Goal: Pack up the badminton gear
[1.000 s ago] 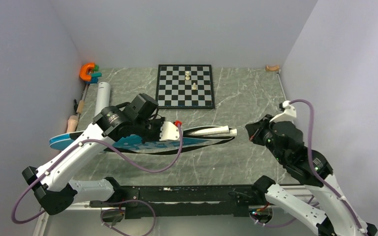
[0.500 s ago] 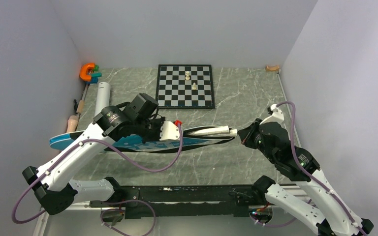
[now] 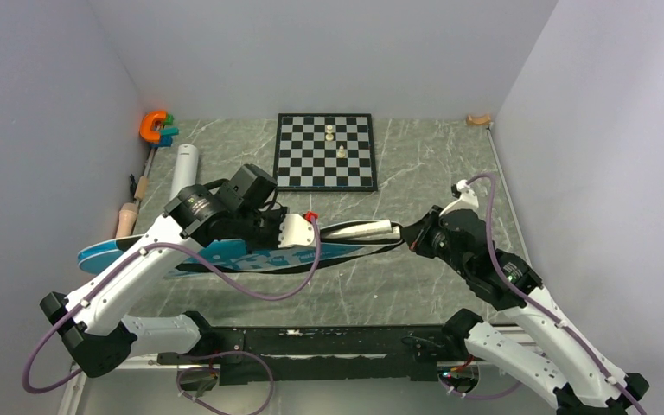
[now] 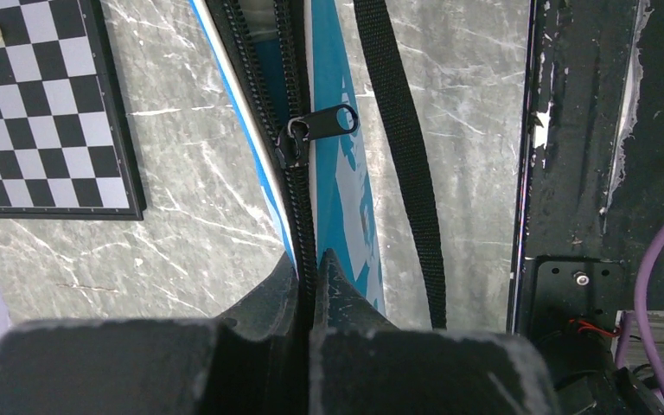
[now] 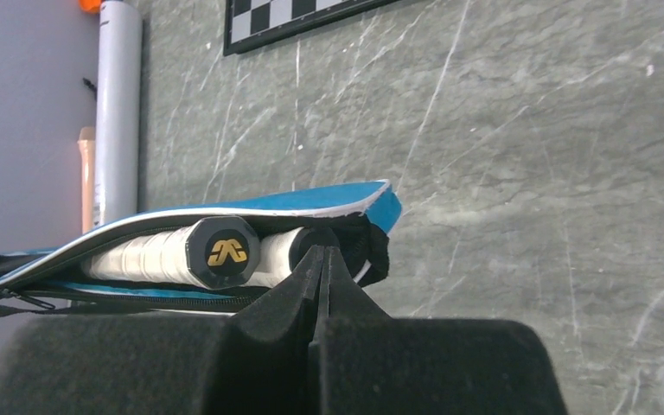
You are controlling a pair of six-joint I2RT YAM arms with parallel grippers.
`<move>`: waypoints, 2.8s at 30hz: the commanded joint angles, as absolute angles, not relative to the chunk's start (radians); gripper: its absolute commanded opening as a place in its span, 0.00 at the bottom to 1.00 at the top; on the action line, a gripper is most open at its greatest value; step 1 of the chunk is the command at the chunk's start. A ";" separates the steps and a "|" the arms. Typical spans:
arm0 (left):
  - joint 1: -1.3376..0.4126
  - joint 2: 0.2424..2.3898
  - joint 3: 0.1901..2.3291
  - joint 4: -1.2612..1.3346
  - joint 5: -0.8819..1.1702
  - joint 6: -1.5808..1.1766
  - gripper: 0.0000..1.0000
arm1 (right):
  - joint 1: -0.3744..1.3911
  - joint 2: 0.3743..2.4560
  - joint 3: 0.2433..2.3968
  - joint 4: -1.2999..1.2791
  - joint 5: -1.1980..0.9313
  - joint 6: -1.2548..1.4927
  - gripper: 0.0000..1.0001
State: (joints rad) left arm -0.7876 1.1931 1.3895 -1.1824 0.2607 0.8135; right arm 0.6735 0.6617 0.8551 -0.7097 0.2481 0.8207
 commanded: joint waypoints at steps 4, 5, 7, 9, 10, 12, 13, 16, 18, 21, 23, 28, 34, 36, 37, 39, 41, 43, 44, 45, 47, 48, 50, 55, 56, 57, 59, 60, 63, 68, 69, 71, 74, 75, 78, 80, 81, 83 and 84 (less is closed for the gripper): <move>-0.794 1.188 1.433 -1.057 0.337 0.812 0.00 | 0.681 0.718 0.811 -0.526 0.060 0.864 0.00; -0.794 1.188 1.435 -1.058 0.339 0.811 0.00 | 0.683 0.731 0.813 -0.519 0.052 0.862 0.00; -0.794 1.188 1.438 -1.061 0.338 0.813 0.00 | 0.682 0.751 0.817 -0.519 0.050 0.857 0.00; -0.794 1.185 1.438 -1.064 0.336 0.815 0.00 | 0.682 0.756 0.826 -0.558 0.081 0.850 0.00; -0.795 1.183 1.437 -1.064 0.335 0.816 0.00 | 0.682 0.752 0.833 -0.584 0.109 0.842 0.00; -0.793 1.179 1.432 -1.065 0.335 0.819 0.00 | 0.679 0.741 0.856 -0.650 0.152 0.818 0.11; -0.793 1.178 1.430 -1.066 0.335 0.821 0.00 | 0.674 0.740 0.875 -0.688 0.177 0.804 0.21; -0.794 1.175 1.429 -1.067 0.336 0.823 0.00 | 0.660 0.731 0.947 -0.787 0.244 0.752 0.39; -0.793 1.175 1.429 -1.068 0.335 0.823 0.00 | 0.648 0.715 1.004 -0.819 0.259 0.719 0.39; -0.794 1.174 1.428 -1.067 0.335 0.823 0.00 | 0.644 0.715 1.086 -0.853 0.269 0.686 0.32; -0.795 1.174 1.431 -1.068 0.336 0.823 0.00 | 0.644 0.717 1.117 -0.857 0.266 0.686 0.20; -0.794 1.168 1.431 -1.069 0.332 0.822 0.00 | 0.644 0.710 1.133 -0.822 0.250 0.705 0.03; -0.794 1.164 1.428 -1.066 0.330 0.818 0.00 | 0.645 0.735 1.083 -0.733 0.092 0.752 0.00; -0.794 1.164 1.427 -1.064 0.332 0.817 0.00 | 0.644 0.728 1.040 -0.683 0.035 0.787 0.00; -0.794 1.164 1.427 -1.063 0.331 0.815 0.00 | 0.644 0.723 1.015 -0.655 0.013 0.802 0.00; -0.793 1.164 1.426 -1.062 0.333 0.814 0.00 | 0.644 0.720 0.982 -0.622 -0.022 0.832 0.00; -0.792 1.164 1.424 -1.059 0.332 0.812 0.00 | 0.644 0.719 0.962 -0.603 -0.046 0.844 0.00; -0.792 1.164 1.422 -1.058 0.334 0.812 0.00 | 0.644 0.719 0.950 -0.599 -0.054 0.850 0.00; -0.792 1.164 1.421 -1.057 0.333 0.813 0.00 | 0.644 0.719 0.943 -0.596 -0.058 0.851 0.00; -0.793 1.164 1.419 -1.057 0.333 0.813 0.00 | 0.644 0.719 0.939 -0.593 -0.064 0.852 0.00; -0.792 1.164 1.416 -1.054 0.333 0.812 0.00 | 0.644 0.726 0.928 -0.577 -0.089 0.853 0.00; -0.792 1.163 1.416 -1.054 0.331 0.812 0.00 | 0.644 0.733 0.924 -0.572 -0.104 0.853 0.00; -0.791 1.164 1.416 -1.051 0.330 0.809 0.00 | 0.646 0.741 0.908 -0.564 -0.124 0.859 0.00; -0.786 1.166 1.420 -1.046 0.330 0.800 0.00 | 0.647 0.726 0.866 -0.575 -0.107 0.872 0.00; -0.785 1.165 1.418 -1.046 0.330 0.800 0.00 | 0.647 0.720 0.866 -0.598 -0.088 0.866 0.00; -0.784 1.164 1.416 -1.046 0.328 0.800 0.00 | 0.647 0.715 0.875 -0.631 -0.055 0.857 0.00; -0.783 1.162 1.410 -1.042 0.324 0.796 0.00 | 0.648 0.701 0.908 -0.706 -0.006 0.834 0.00; -0.782 1.159 1.405 -1.039 0.319 0.792 0.00 | 0.647 0.692 0.927 -0.735 0.027 0.824 0.00; -0.779 1.152 1.394 -1.034 0.317 0.789 0.00 | 0.647 0.683 0.958 -0.785 0.039 0.805 0.00; -0.774 1.149 1.404 -1.039 0.324 0.789 0.00 | 0.647 0.685 0.938 -0.811 0.036 0.799 0.00; -0.774 1.149 1.406 -1.041 0.324 0.789 0.00 | 0.647 0.684 0.946 -0.830 0.052 0.791 0.00; -0.774 1.146 1.406 -1.042 0.325 0.788 0.00 | 0.647 0.694 0.990 -0.880 0.110 0.766 0.00; -0.773 1.146 1.405 -1.043 0.330 0.793 0.00 | 0.647 0.721 1.107 -0.937 0.167 0.726 0.01; -0.773 1.147 1.406 -1.043 0.331 0.791 0.00 | 0.647 0.728 1.149 -0.939 0.173 0.715 0.03; -0.773 1.152 1.415 -1.045 0.335 0.793 0.00 | 0.647 0.763 1.233 -0.913 0.134 0.700 0.07; -0.774 1.152 1.420 -1.045 0.334 0.790 0.00 | 0.647 0.785 1.227 -0.870 0.070 0.709 0.08; -0.774 1.151 1.420 -1.045 0.333 0.791 0.00 | 0.647 0.792 1.209 -0.835 0.028 0.718 0.07; -0.774 1.149 1.419 -1.046 0.332 0.793 0.00 | 0.647 0.803 1.161 -0.781 -0.033 0.735 0.05; -0.774 1.148 1.418 -1.046 0.332 0.793 0.00 | 0.647 0.806 1.133 -0.752 -0.066 0.745 0.04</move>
State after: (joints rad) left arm -0.7773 1.1835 1.3785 -1.1198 0.2871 0.7948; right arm 0.6430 0.7681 1.2026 -0.8536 0.0734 0.7338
